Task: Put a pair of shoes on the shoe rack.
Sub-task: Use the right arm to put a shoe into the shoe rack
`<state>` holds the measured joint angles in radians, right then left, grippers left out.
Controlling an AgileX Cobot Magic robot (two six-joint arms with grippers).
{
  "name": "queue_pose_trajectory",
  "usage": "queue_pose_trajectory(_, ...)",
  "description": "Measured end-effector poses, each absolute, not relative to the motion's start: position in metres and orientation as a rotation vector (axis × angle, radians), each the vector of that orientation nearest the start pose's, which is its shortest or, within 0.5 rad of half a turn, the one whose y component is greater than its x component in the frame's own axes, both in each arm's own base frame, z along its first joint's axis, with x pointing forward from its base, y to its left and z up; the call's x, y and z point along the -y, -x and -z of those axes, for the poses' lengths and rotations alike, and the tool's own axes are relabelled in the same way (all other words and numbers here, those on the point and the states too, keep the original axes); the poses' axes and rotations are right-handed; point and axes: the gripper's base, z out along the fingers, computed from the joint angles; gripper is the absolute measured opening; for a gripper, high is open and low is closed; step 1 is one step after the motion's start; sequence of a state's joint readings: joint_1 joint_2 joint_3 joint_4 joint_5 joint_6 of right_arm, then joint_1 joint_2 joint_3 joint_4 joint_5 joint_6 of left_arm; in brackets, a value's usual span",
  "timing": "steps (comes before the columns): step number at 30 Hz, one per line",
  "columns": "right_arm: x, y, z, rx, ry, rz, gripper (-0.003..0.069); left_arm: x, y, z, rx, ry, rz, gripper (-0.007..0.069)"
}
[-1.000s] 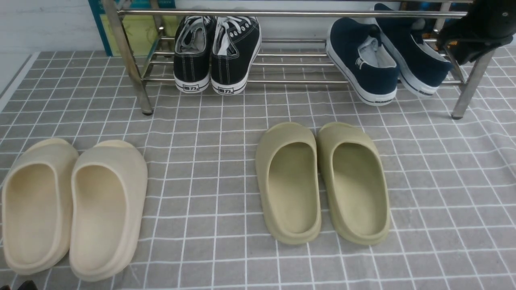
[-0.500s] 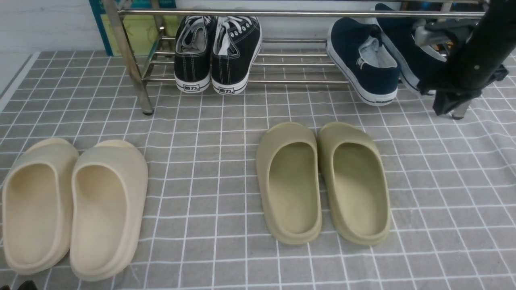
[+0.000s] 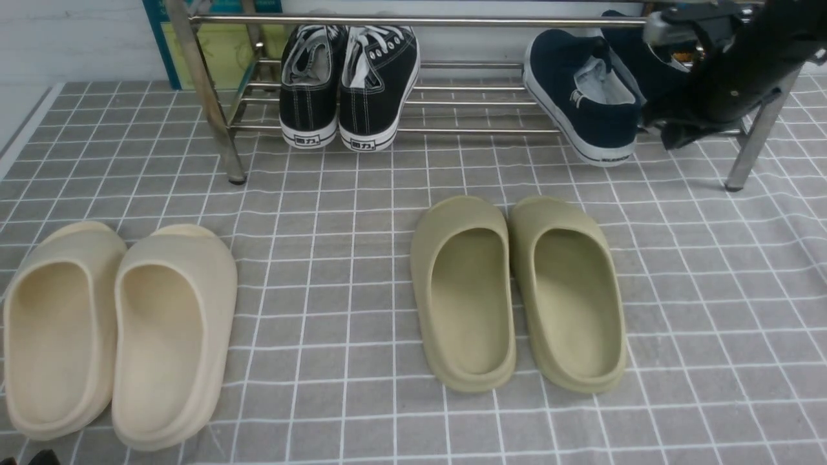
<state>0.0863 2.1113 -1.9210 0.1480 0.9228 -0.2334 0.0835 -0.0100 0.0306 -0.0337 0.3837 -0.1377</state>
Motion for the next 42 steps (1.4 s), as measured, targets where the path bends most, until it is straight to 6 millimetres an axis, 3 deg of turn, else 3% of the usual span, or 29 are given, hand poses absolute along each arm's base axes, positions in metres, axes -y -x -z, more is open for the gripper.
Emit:
queue_pose_trajectory(3, -0.065, -0.476, -0.266, -2.515, 0.411, -0.085, 0.0093, -0.003, -0.052, -0.169, -1.874, 0.229, 0.070, 0.0239)
queue_pose_trajectory(6, -0.063, -0.478, -0.267, -2.498, 0.429, -0.023, 0.0093, -0.003, -0.052, -0.169, -1.874, 0.229, 0.070, 0.0239)
queue_pose_trajectory(16, -0.035, -0.477, -0.266, -2.552, 0.282, 0.192, 0.0097, -0.003, -0.052, -0.169, -1.874, 0.229, 0.070, 0.0239)
queue_pose_trajectory(23, -0.045, -0.476, -0.265, -2.561, 0.282, 0.058, 0.0100, -0.003, -0.052, -0.169, -1.874, 0.229, 0.070, 0.0239)
queue_pose_trajectory(27, -0.065, -0.476, -0.267, -2.519, 0.354, -0.088, 0.0101, -0.003, -0.052, -0.169, -1.874, 0.229, 0.070, 0.0239)
queue_pose_trajectory(42, -0.071, -0.472, -0.268, -2.545, 0.366, -0.142, 0.0101, -0.003, -0.052, -0.169, -1.874, 0.229, 0.070, 0.0239)
